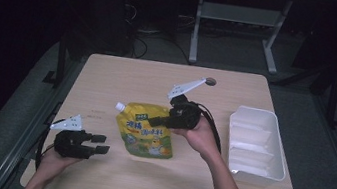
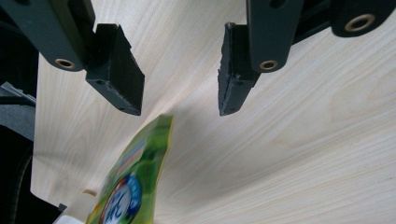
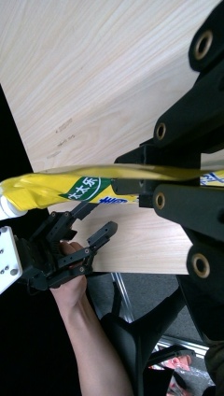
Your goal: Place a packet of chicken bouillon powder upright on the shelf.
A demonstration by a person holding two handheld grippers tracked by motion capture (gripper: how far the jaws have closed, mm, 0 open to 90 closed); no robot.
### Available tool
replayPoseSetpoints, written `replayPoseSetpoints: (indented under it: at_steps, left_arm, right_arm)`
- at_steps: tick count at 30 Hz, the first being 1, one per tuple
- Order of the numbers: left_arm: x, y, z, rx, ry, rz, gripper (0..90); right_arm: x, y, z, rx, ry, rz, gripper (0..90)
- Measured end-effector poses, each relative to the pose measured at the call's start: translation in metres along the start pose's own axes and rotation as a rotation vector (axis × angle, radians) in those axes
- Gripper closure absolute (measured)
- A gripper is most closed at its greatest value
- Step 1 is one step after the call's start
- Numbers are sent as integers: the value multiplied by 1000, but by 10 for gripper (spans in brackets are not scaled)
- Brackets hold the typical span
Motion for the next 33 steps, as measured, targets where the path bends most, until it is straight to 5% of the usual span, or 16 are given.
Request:
replayPoseSetpoints:
  at_steps: [33]
  left_arm:
    - [0, -4, -4, -60, 67, -13, 375]
  right_arm:
    - [17, -13, 82, 57, -98, -36, 898]
Point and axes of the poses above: each handheld gripper's, and its own axes: z roughly backward along the jaws, y roughly out of its top, x roughly to its right, the point moved 3 cm from there along -z, roughly forward along the jaws, and after that the axes turned 4 degrees about -z, right-handed, at the moved point
